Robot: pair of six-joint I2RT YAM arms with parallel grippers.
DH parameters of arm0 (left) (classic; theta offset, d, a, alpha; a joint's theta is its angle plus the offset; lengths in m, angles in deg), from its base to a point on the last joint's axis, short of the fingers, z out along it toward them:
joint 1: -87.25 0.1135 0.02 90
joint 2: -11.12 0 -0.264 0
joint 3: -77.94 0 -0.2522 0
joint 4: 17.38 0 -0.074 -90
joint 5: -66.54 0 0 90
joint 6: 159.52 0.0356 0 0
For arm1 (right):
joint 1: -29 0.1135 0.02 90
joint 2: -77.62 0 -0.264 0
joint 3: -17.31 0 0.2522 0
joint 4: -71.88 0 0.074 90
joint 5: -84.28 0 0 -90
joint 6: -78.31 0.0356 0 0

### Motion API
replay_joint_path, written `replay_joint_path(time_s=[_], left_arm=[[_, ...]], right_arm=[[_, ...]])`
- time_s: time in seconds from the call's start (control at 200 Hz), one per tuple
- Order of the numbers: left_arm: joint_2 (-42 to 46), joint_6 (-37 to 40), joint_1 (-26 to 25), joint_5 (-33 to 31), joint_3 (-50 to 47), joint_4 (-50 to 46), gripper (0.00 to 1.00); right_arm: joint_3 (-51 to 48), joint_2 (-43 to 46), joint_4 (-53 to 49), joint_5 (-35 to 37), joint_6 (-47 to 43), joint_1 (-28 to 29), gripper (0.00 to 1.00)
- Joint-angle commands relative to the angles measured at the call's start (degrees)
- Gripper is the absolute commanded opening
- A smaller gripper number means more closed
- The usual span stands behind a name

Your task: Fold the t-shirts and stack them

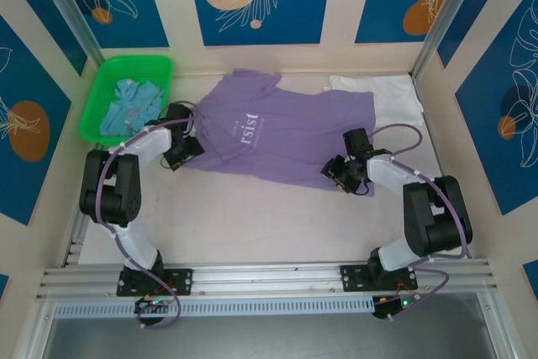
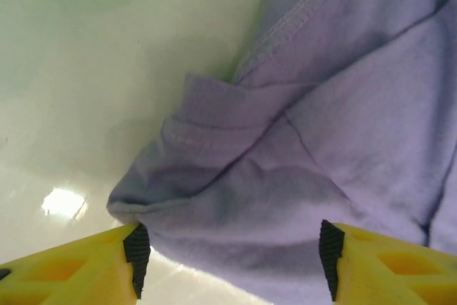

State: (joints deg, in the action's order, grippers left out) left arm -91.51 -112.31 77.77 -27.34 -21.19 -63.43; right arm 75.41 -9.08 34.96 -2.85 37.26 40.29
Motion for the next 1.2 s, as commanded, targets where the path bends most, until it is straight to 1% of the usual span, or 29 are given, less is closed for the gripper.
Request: replay_joint_path(time_s=[0.0,0.09,0.115,0.155,0.2,0.26,0.315,0.48,0.585,0.85,1.05,1.195], left_arm=[[-2.25,2.08,0.44,-3.27,0.43,3.63,0.59],[-4.25,2.53,0.73,-3.57,1.31,4.33,0.49],[-4.99,2.57,0.84,-3.15,1.63,4.24,0.44],[-5.89,2.55,1.16,-2.63,2.0,4.13,0.32],[-6.34,2.43,1.37,-3.03,1.76,3.99,0.2],[-6.03,2.53,1.56,-3.93,1.0,4.1,0.09],[-5.22,2.44,1.72,-5.01,0.66,2.61,0.0],[2.34,1.59,1.6,-5.55,-5.4,1.74,0.0],[7.79,1.04,1.61,-4.48,-10.81,1.96,0.0],[23.01,-0.9,1.48,-5.1,-24.21,0.0,0.0],[36.43,-4.9,0.99,-3.37,-32.98,-3.81,0.0],[46.16,-7.62,0.54,-3.15,-37.19,-9.47,0.0]], right_arm=[[1.81,-2.06,-2.91,3.81,-0.82,-0.12,0.54],[1.67,-2.41,-3.72,4.95,-0.05,-0.75,0.56],[1.72,-2.49,-4.09,4.97,0.13,-0.84,0.56],[1.72,-2.54,-4.69,5.26,0.51,-0.83,0.57],[1.49,-2.41,-5.26,5.62,0.68,-0.8,0.59],[0.68,-2.12,-5.32,5.36,0.62,-0.82,0.6],[0.04,-1.82,-5.94,5.51,0.62,-0.72,0.61],[-2.57,1.07,-7.02,4.27,-0.22,-0.58,0.62],[-4.65,3.46,-7.6,3.29,-0.53,-0.57,0.63],[-8.21,8.43,-10.82,0.86,-1.68,0.44,0.63],[-10.01,11.03,-13.5,0.0,-2.37,1.53,0.63],[-10.93,12.5,-15.41,-0.6,-2.23,2.24,0.63]])
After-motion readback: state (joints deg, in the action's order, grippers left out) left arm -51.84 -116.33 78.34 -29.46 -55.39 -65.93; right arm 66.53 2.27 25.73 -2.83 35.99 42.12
